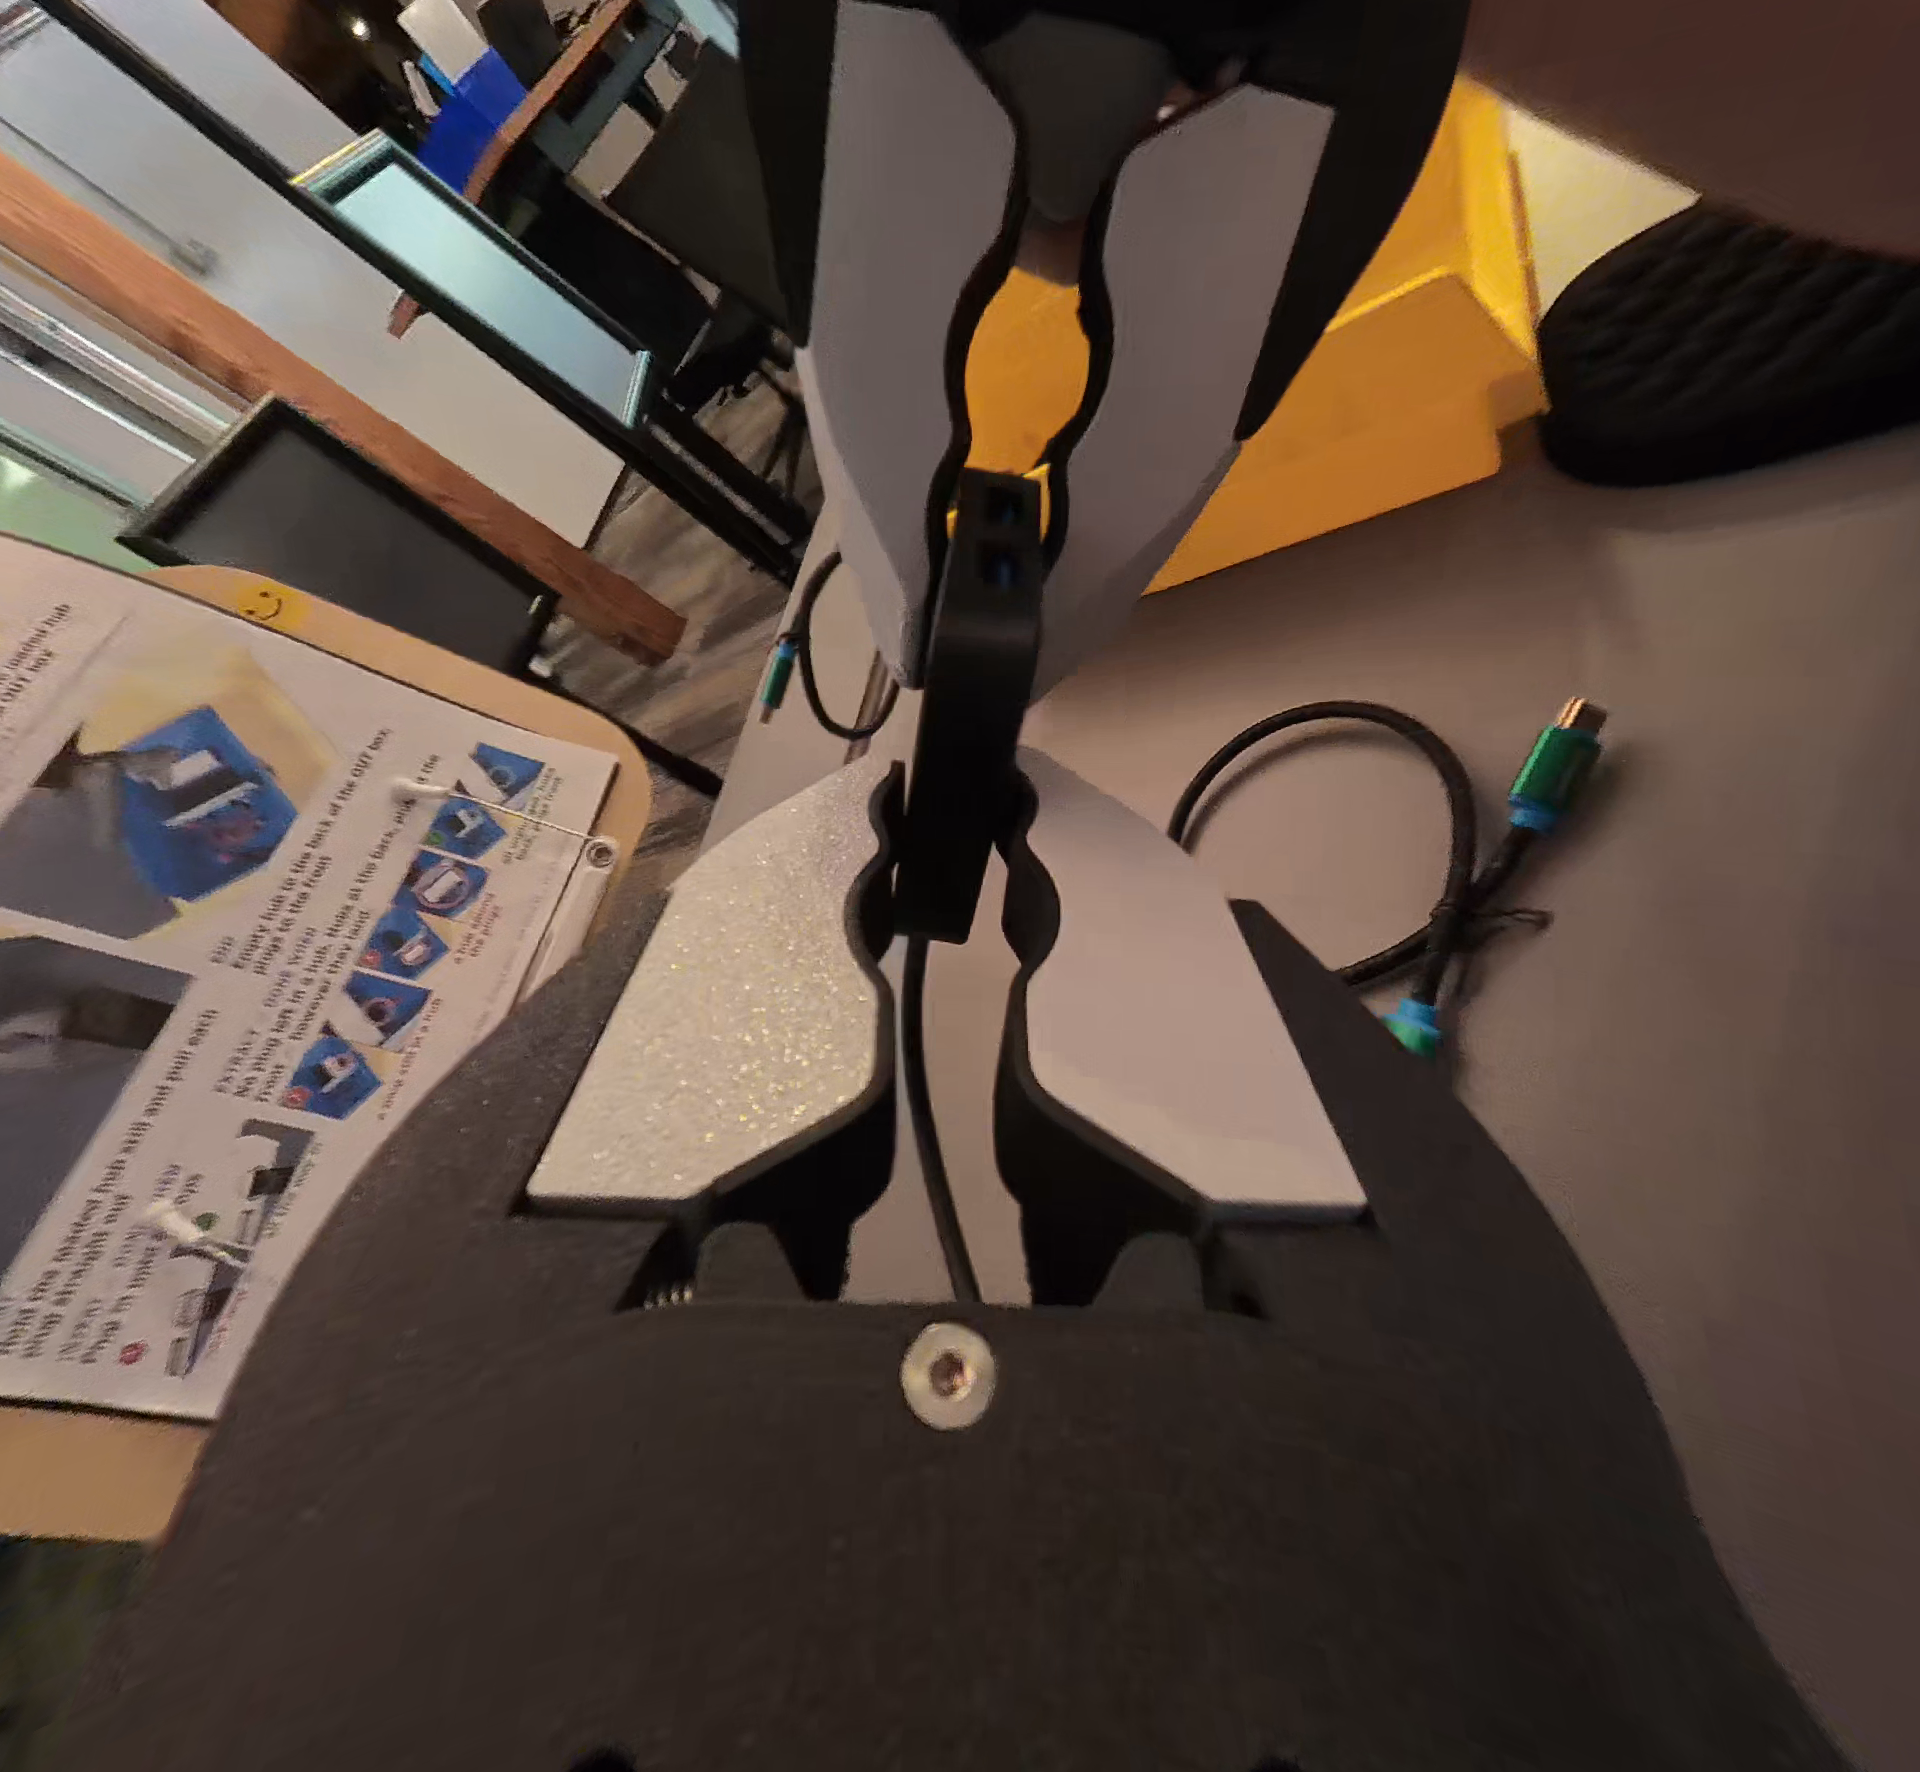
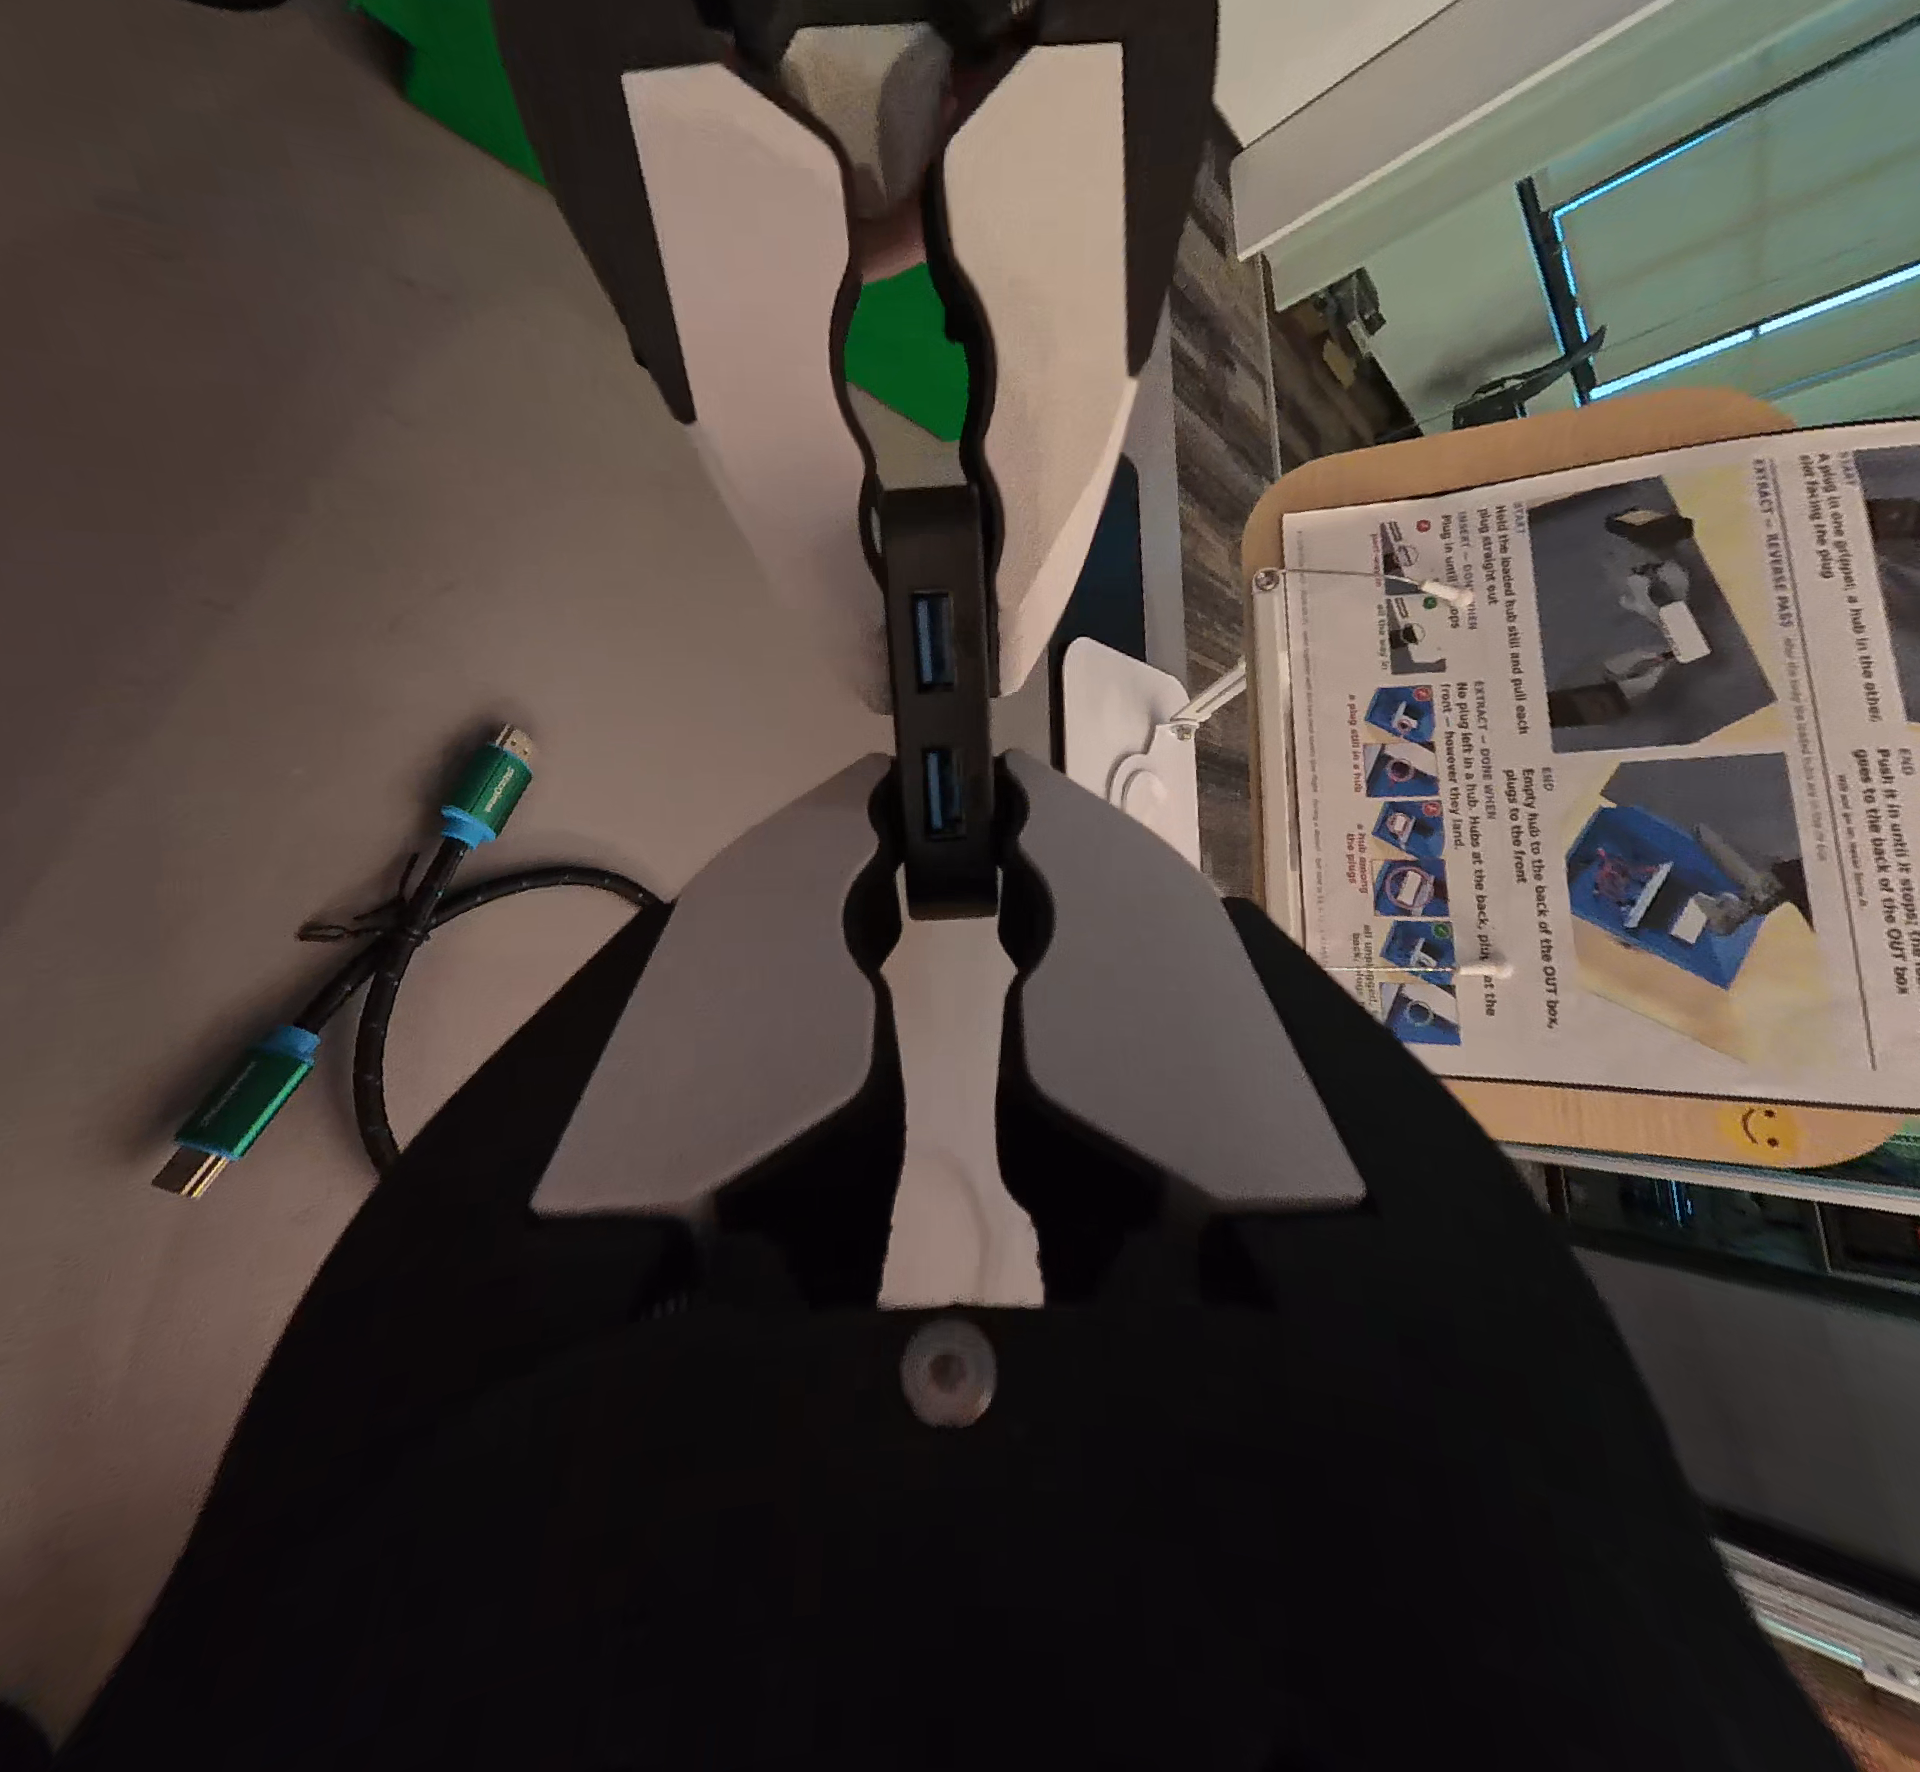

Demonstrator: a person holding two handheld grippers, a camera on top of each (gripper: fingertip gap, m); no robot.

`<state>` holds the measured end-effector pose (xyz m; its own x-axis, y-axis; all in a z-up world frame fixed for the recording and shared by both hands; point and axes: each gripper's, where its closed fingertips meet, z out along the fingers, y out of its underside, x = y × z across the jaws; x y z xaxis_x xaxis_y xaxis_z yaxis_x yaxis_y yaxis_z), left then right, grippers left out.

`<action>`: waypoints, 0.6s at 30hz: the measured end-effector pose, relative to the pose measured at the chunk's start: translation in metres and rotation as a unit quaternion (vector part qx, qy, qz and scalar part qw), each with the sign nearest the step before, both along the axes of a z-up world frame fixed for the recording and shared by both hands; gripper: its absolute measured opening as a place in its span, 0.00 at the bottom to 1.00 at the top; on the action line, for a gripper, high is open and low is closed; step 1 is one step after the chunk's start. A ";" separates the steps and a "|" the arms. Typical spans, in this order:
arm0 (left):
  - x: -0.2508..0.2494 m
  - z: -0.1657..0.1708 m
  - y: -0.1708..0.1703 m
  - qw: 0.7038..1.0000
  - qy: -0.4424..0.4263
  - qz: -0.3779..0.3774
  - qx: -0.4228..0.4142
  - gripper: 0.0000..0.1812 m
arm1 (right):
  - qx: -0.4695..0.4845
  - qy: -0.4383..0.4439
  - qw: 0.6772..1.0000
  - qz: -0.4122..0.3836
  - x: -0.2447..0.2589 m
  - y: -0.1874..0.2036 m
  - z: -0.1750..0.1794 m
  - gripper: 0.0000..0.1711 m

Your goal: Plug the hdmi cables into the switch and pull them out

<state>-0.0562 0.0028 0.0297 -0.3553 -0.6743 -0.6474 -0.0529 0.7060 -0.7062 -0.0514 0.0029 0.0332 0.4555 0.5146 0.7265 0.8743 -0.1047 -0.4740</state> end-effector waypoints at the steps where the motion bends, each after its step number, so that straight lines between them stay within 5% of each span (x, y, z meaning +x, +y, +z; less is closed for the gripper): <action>1: 0.001 -0.002 0.001 1.000 0.003 0.008 0.011 0.09 | -0.004 -0.003 1.000 -0.003 0.000 0.000 -0.002 0.08; 18: 0.013 -0.016 0.015 0.995 -0.006 0.062 0.073 0.08 | 0.014 -0.029 0.999 -0.007 -0.002 0.013 -0.008 0.09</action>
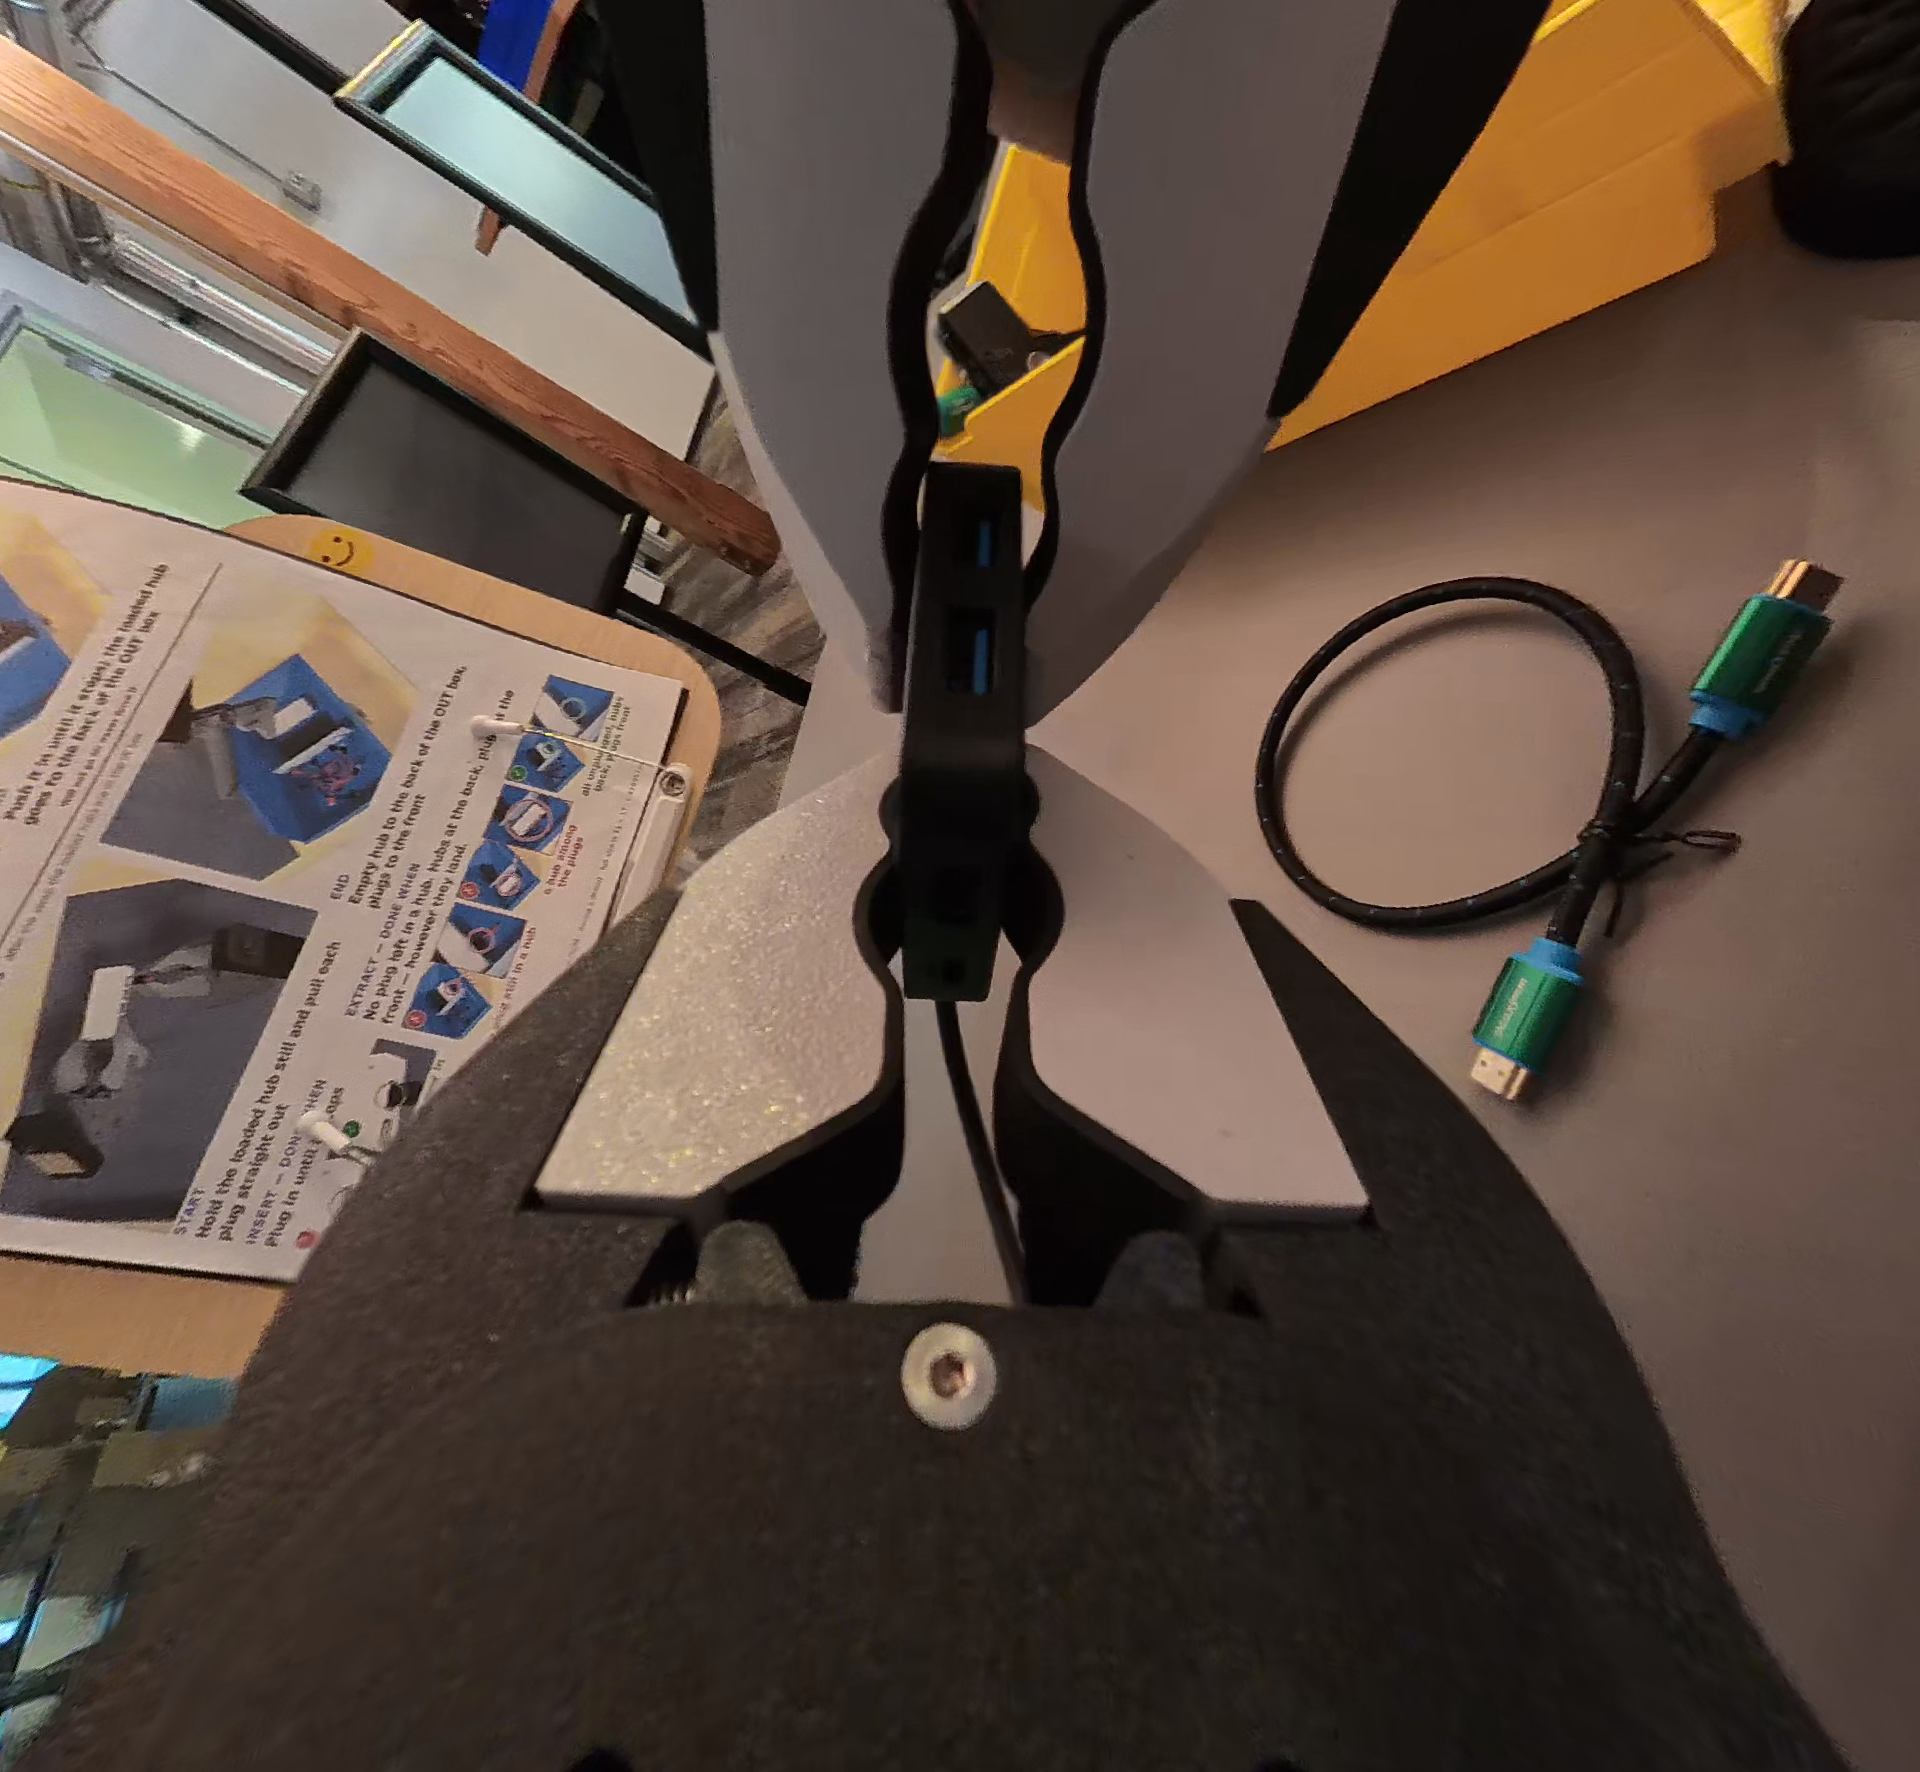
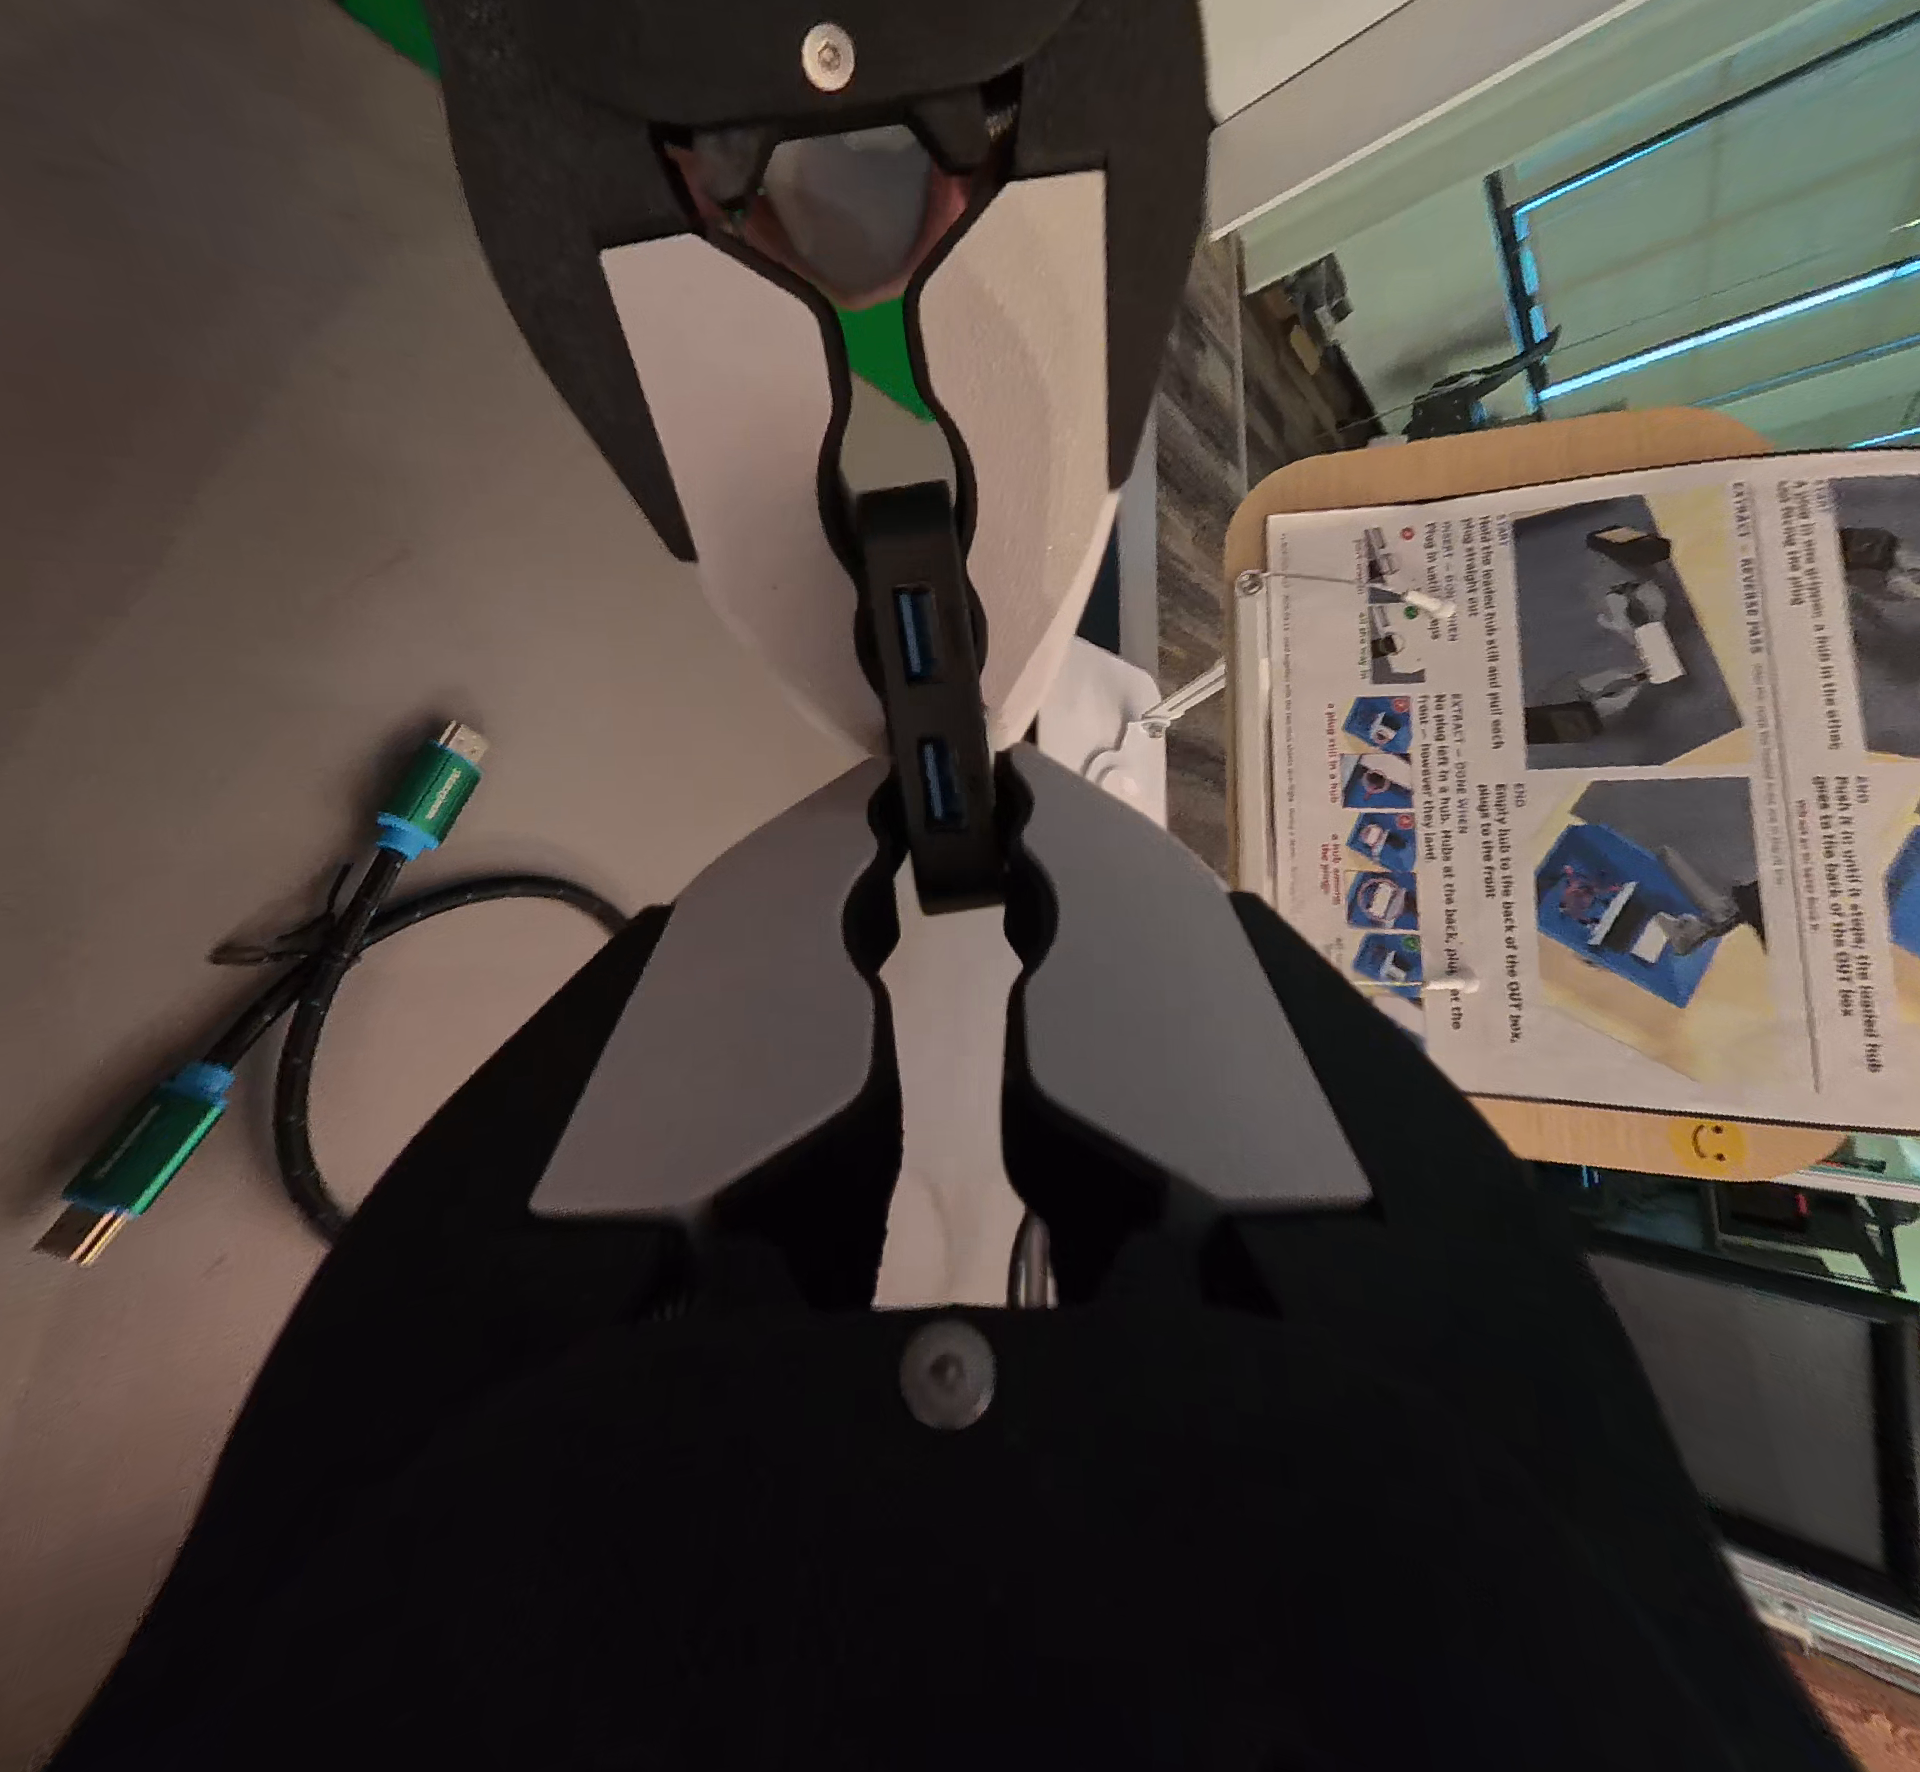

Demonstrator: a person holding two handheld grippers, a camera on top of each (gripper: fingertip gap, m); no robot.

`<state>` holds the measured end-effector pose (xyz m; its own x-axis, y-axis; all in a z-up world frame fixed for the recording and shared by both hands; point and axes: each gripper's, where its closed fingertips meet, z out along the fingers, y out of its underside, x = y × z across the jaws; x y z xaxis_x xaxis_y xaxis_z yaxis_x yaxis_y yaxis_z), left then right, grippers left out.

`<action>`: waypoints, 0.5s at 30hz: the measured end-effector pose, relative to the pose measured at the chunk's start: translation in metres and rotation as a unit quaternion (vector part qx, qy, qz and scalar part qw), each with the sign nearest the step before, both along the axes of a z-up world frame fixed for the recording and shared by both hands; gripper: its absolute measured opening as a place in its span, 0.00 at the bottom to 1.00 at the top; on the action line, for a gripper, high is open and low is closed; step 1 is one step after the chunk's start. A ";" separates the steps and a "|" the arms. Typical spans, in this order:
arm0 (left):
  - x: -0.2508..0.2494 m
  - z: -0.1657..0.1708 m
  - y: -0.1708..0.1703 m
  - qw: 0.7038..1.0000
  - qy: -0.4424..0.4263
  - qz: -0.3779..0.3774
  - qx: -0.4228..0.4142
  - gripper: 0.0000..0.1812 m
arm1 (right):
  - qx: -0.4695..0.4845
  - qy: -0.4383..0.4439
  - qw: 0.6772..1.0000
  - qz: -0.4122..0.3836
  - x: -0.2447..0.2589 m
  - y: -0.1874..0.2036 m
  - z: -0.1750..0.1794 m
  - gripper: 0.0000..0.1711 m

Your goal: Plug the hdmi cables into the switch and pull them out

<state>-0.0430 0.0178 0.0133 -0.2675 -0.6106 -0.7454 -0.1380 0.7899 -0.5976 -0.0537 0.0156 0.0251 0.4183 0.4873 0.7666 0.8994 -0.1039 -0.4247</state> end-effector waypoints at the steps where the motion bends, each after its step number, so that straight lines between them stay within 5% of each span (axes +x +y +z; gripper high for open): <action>1: 0.000 0.002 0.004 1.000 -0.005 0.013 0.006 0.08 | 0.022 0.009 1.000 0.001 -0.001 0.003 0.005 0.11; 10: -0.022 0.045 0.064 0.990 -0.054 0.126 0.017 0.08 | 0.074 0.083 0.994 0.003 0.016 -0.014 0.037 0.14; 15: -0.031 0.053 0.075 0.987 -0.054 0.148 0.044 0.08 | -0.050 0.136 0.989 -0.040 0.010 -0.027 -0.006 0.10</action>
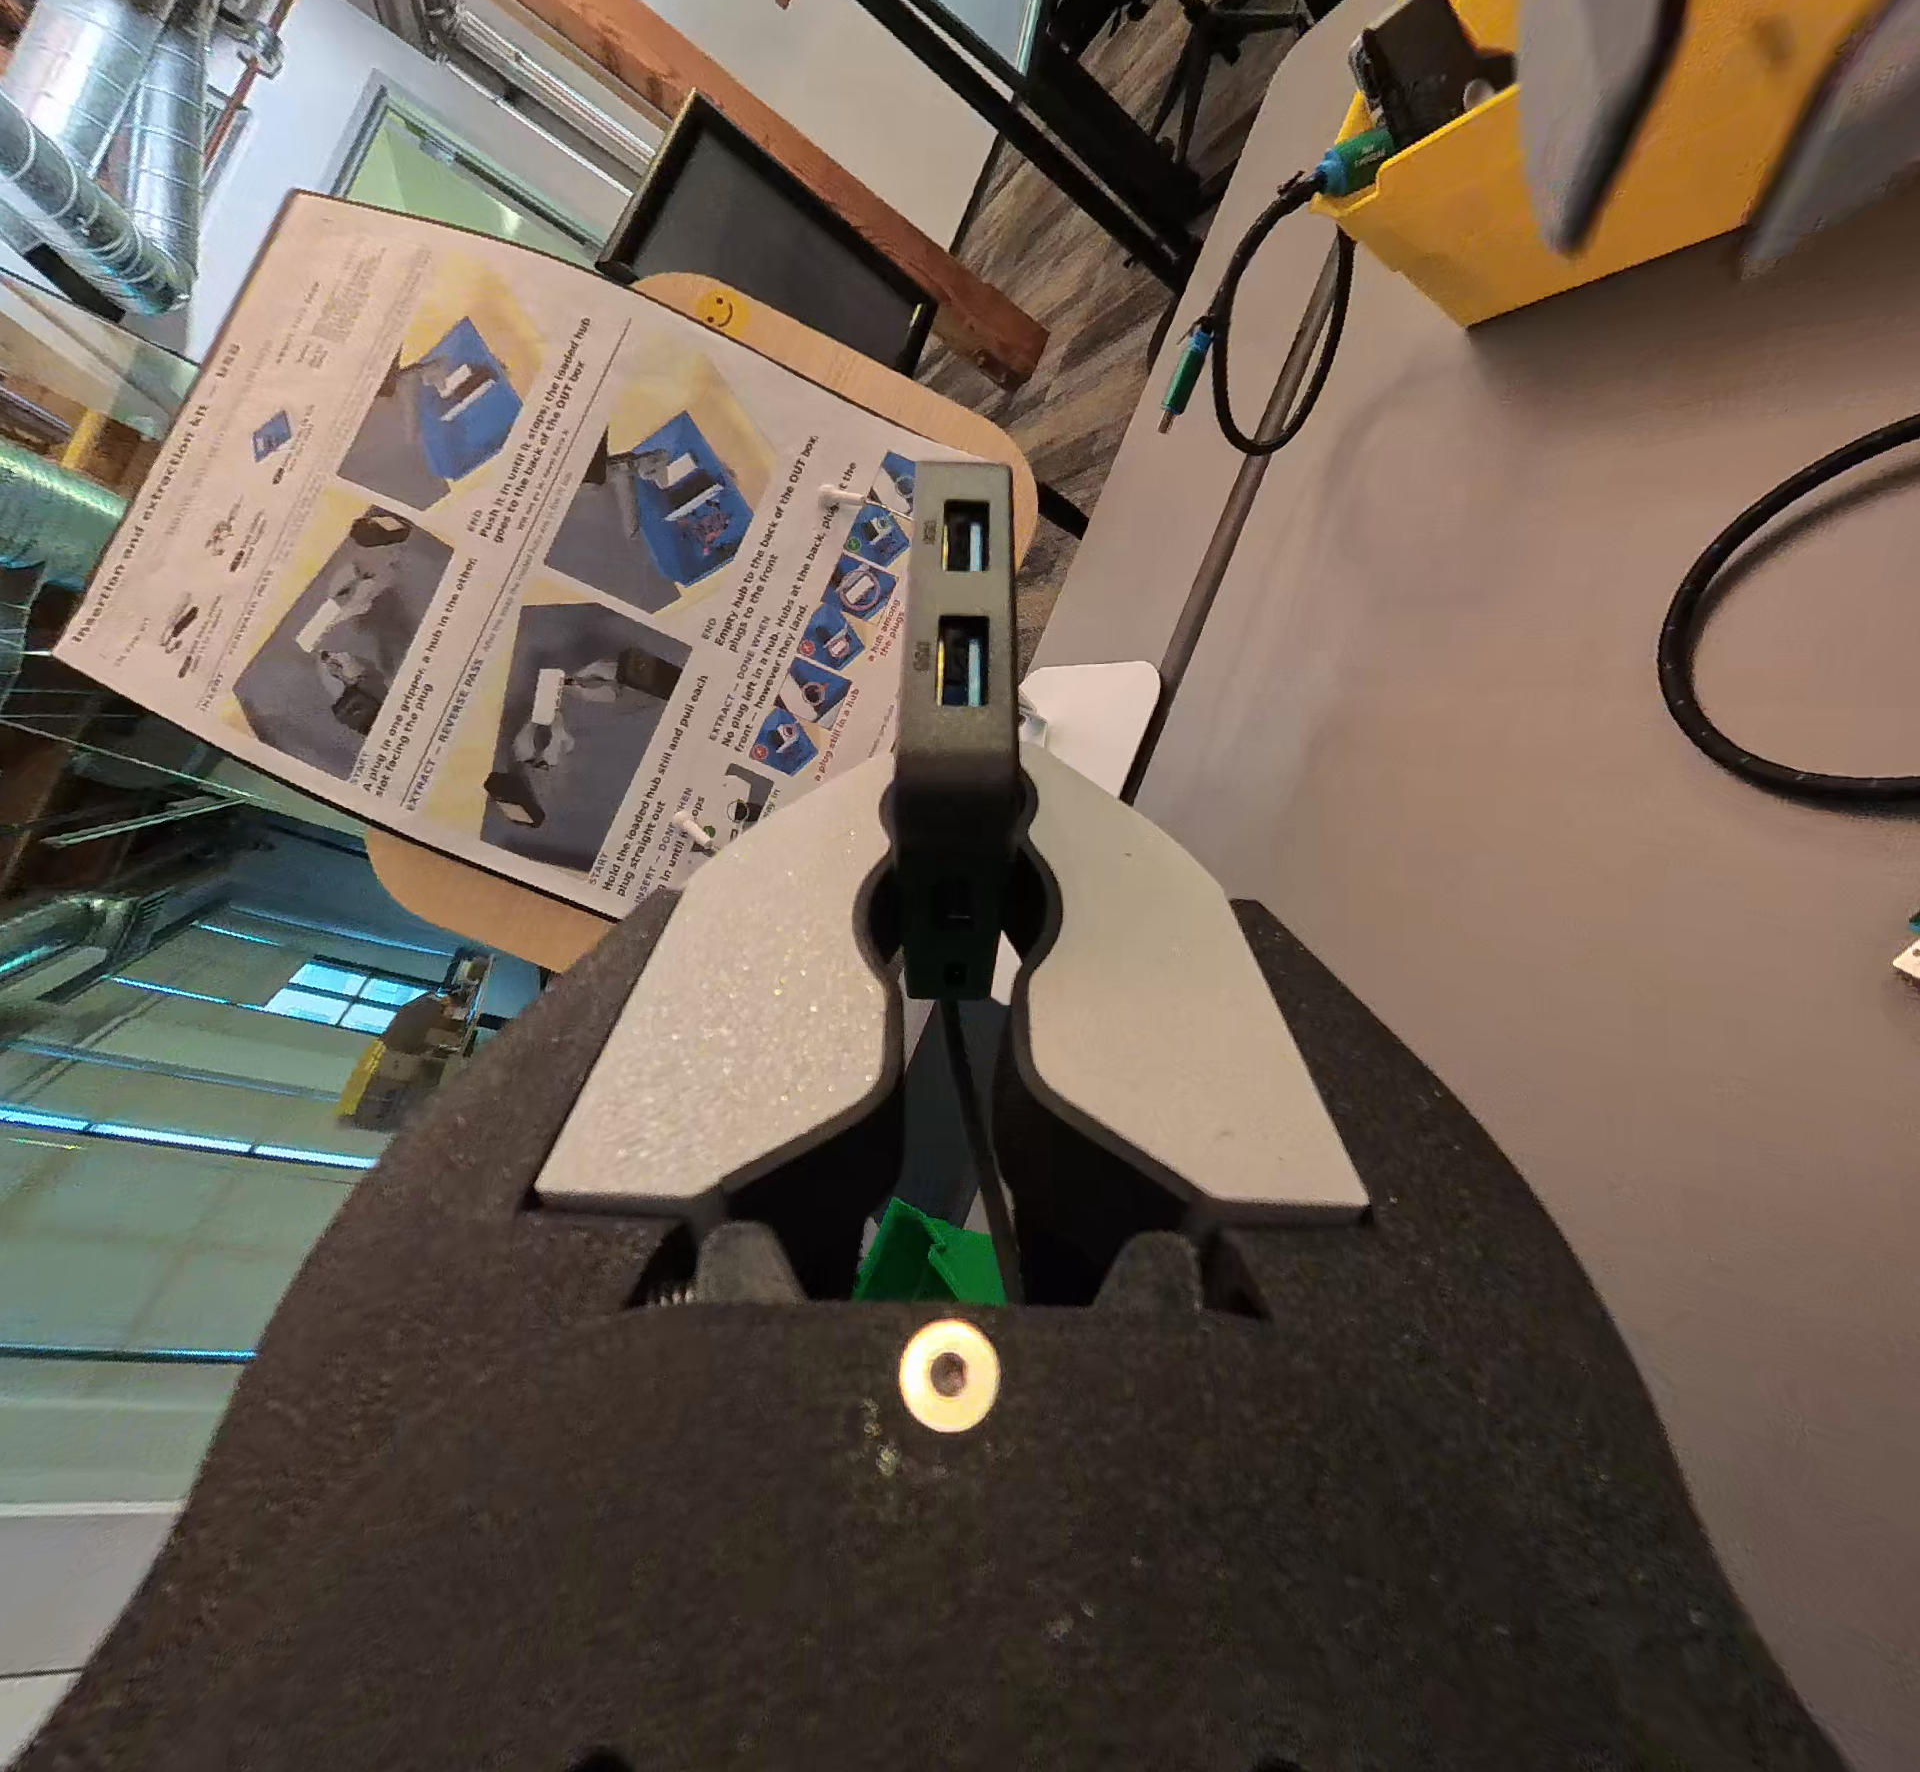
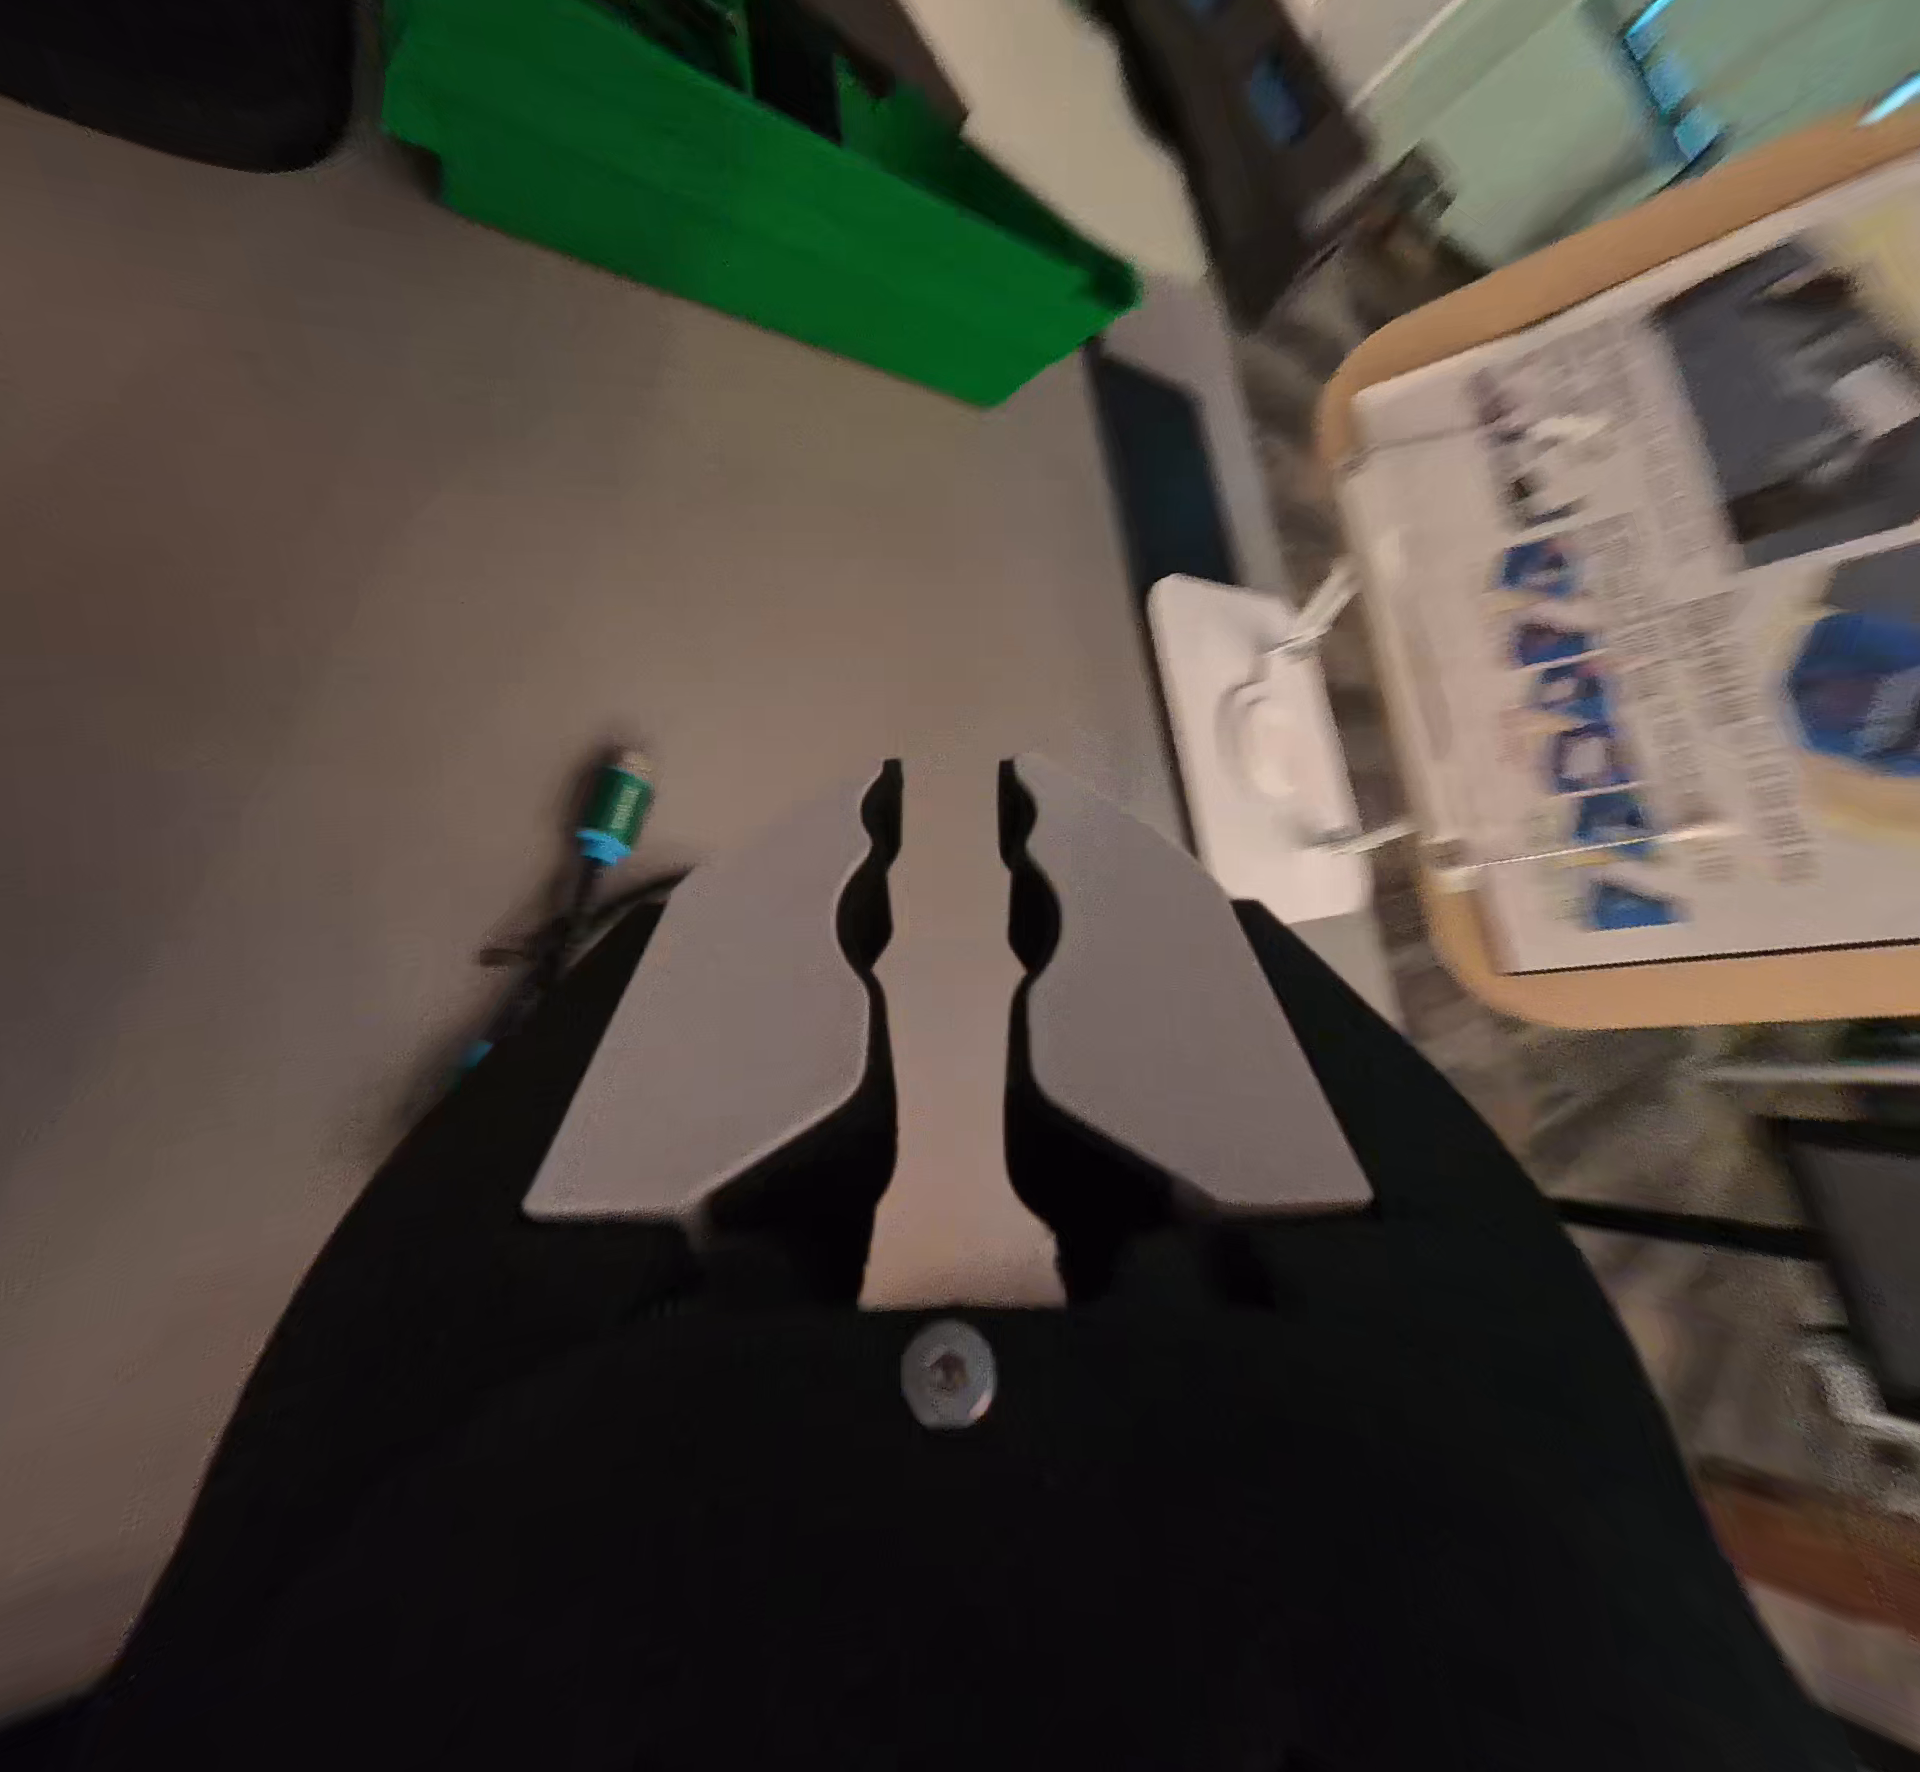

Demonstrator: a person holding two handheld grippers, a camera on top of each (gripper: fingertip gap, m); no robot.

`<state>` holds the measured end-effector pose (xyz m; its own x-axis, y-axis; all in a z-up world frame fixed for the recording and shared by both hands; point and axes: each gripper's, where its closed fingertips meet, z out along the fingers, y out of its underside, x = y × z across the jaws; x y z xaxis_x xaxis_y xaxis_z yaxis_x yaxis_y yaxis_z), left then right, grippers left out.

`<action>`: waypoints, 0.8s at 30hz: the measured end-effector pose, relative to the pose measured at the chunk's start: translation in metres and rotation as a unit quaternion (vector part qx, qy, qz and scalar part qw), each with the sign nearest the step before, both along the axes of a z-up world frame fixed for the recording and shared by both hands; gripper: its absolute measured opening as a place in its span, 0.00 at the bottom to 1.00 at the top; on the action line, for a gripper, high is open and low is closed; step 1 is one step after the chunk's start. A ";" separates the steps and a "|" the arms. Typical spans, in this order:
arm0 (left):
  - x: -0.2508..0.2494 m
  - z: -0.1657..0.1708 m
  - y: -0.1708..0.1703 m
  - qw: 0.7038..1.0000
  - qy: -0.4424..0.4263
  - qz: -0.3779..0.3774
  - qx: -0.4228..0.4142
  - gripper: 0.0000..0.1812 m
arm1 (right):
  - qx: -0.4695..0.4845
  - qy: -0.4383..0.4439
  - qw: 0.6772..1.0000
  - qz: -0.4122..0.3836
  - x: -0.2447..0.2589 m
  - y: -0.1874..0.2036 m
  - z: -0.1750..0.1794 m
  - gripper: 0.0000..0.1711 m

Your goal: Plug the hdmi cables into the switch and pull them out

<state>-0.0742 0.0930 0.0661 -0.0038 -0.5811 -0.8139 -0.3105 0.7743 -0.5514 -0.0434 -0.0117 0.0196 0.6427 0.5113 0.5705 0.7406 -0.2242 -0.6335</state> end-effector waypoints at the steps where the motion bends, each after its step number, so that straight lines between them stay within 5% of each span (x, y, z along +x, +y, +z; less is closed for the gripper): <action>1: -0.001 0.001 0.000 1.000 -0.002 -0.001 -0.002 0.08 | -0.028 0.029 0.999 -0.008 -0.006 0.003 -0.016 0.10; 8: -0.006 0.006 0.003 1.000 -0.005 -0.006 -0.014 0.08 | -0.192 0.159 0.967 -0.056 -0.038 -0.011 -0.144 0.05; 24: -0.005 0.009 0.006 0.999 -0.015 -0.013 -0.027 0.08 | -0.232 0.273 0.920 -0.158 -0.026 -0.002 -0.181 0.05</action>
